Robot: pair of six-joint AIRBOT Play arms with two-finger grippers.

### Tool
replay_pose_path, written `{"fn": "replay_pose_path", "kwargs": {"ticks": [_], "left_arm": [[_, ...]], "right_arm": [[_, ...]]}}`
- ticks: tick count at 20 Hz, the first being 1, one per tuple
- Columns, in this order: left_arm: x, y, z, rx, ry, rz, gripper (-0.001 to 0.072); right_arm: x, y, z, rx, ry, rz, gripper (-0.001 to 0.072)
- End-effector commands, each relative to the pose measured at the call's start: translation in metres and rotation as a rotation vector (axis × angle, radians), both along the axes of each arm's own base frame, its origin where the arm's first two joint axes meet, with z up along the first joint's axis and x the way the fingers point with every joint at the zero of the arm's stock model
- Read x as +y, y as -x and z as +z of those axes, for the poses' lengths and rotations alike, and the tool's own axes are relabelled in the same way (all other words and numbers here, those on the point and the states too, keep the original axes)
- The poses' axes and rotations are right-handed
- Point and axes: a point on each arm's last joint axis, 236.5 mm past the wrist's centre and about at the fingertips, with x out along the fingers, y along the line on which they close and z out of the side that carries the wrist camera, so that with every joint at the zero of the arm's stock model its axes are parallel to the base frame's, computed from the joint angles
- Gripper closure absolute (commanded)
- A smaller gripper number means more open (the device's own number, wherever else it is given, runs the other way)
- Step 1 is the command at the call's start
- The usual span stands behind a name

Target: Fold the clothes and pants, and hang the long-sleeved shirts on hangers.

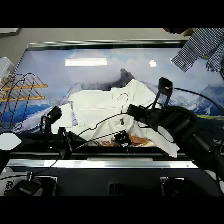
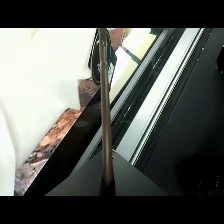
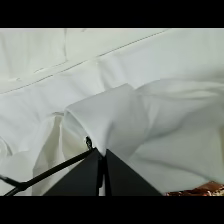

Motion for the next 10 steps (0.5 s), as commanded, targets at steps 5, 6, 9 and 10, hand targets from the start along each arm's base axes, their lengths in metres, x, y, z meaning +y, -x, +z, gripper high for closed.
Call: {"fn": "replay_pose_path", "kwargs": {"ticks": [5,6,9,10], "left_arm": [[-0.032,-0.018,-0.004,-0.006,0.081,0.004,0.0692],[-0.034,-0.019,-0.006,0.011,0.09,0.006,0.0692],[-0.042,-0.022,-0.007,0.01,0.122,-0.017,0.0691],[-0.043,-0.023,-0.008,0.02,0.129,-0.016,0.0692]], "right_arm": [[0.005,0.015,0.017,-0.006,-0.049,0.04,0.0685],[0.003,0.017,0.018,-0.004,-0.047,0.039,0.0685],[-0.002,0.023,0.018,0.005,-0.025,0.052,0.0685],[-0.002,0.023,0.02,-0.002,-0.024,0.058,0.0685]]}}
